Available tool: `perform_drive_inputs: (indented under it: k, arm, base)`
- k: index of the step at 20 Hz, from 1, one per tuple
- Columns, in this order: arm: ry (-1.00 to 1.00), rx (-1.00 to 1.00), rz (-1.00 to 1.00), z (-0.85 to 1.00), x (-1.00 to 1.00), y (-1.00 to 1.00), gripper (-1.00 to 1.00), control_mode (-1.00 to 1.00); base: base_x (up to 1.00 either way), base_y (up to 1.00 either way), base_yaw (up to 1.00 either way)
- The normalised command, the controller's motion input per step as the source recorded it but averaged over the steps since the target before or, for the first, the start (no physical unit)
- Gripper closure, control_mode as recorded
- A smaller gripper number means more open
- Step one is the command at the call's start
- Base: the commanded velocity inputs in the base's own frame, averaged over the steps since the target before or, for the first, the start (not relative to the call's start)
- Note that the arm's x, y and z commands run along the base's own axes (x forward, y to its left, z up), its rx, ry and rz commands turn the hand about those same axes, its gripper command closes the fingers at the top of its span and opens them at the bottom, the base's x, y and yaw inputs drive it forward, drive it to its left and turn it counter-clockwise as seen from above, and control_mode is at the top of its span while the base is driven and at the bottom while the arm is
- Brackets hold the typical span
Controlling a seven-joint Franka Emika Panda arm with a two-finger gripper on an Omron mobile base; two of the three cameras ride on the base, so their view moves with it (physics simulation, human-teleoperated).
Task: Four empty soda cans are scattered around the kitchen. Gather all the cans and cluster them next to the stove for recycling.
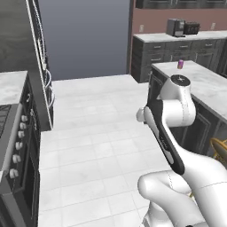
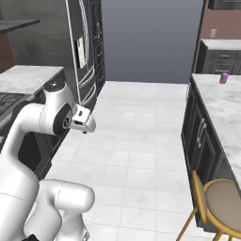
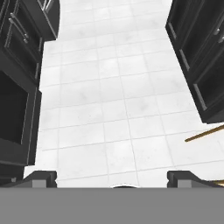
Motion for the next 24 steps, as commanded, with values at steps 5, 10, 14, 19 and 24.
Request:
perform_drive_inputs:
  k: [5, 10, 14, 19, 24]
  arm:
    - [0.00, 0.00, 0.00, 0.00, 0.00, 0.00, -1.00, 1.00]
    - [0.00, 0.00, 0.00, 0.00, 0.00, 0.00, -1.00, 1.00]
    - [0.00, 0.00, 0.00, 0.00, 0.00, 0.00, -1.00, 1.00]
    - [0.00, 0.00, 0.00, 0.00, 0.00, 0.00, -1.00, 1.00]
    - [0.00, 0.00, 0.00, 0.00, 0.00, 0.00, -1.00, 1.00]
  base:
    - [0.48, 0.33, -0.30]
    - [0.68, 0.44, -0.26]
    - [0.75, 0.44, -0.25]
    - [0.80, 0.46, -0.22]
    - [0.81, 0.48, -0.19]
